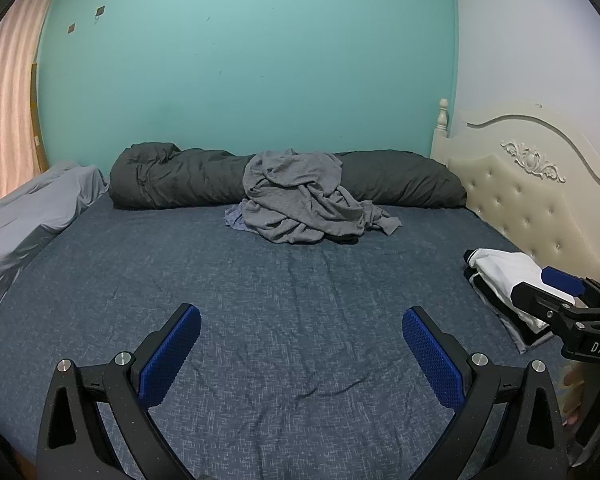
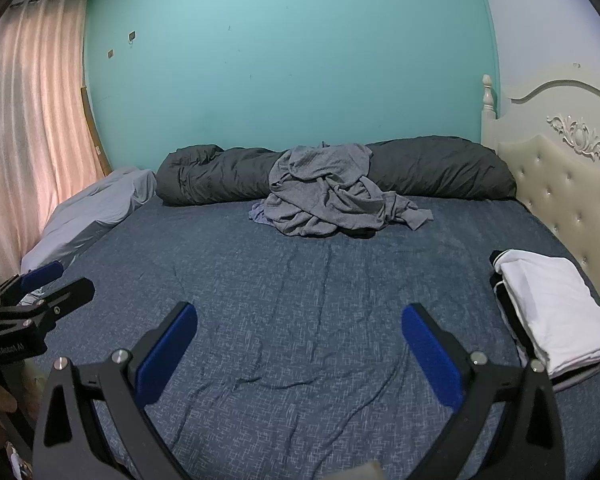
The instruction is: Fold clothes
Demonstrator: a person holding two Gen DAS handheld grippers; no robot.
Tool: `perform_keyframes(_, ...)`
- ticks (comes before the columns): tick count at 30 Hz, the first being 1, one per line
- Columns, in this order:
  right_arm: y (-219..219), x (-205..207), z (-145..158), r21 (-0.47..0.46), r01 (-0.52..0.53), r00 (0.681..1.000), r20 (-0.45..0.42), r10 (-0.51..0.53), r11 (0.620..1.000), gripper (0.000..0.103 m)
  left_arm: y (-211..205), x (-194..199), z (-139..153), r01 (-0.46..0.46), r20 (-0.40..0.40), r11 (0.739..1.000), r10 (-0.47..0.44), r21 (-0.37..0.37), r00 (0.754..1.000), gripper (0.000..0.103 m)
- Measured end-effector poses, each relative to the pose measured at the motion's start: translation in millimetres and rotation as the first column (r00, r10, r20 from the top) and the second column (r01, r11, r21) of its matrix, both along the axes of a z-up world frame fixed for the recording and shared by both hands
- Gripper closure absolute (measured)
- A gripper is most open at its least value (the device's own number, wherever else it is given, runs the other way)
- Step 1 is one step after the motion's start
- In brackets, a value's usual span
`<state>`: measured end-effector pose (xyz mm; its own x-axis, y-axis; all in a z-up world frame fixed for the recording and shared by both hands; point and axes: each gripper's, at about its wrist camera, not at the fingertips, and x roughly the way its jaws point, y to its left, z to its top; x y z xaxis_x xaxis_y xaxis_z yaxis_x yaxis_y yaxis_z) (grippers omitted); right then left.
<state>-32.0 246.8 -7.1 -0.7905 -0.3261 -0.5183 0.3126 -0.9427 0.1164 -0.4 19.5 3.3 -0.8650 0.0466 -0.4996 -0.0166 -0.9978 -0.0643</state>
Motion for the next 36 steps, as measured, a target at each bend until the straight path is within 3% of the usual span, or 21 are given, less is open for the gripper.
perform_keyframes(10, 1.6, -10.4, -8.9, -0.003, 0.002, 1.000, 0.020, -0.002, 1.000, 0.001, -2.6, -12.2, -12.8, 0.015, 0.015, 1.000, -0.016, 0.023, 1.000, 0.000)
perform_keyframes(13, 2.5, -20.9, -21.3, 0.002, 0.004, 0.999, 0.043, -0.004, 1.000, 0.001, -4.1, -22.9, -22.9, 0.014, 0.026, 1.000, -0.015, 0.026, 1.000, 0.000)
perform_keyframes(21, 6.2, -67.7, -66.7, -0.087, -0.024, 0.992, 0.122, 0.035, 0.996, 0.001, -21.7, -72.3, -69.3, -0.042, 0.070, 0.998, 0.039, 0.046, 0.997, 0.000)
perform_keyframes(30, -15.8, -153.9, -127.5, -0.069, -0.050, 0.976, 0.207, 0.064, 0.996, 0.001, -62.0, -151.2, -134.6, -0.130, 0.127, 0.988, 0.118, 0.088, 0.985, 0.000)
perform_keyframes(36, -35.1, -234.0, -159.9, -0.063, -0.049, 0.969, 0.239, 0.063, 0.997, 0.004, -90.7, -208.3, -172.6, -0.185, 0.157, 0.974, 0.163, 0.131, 0.974, 0.000)
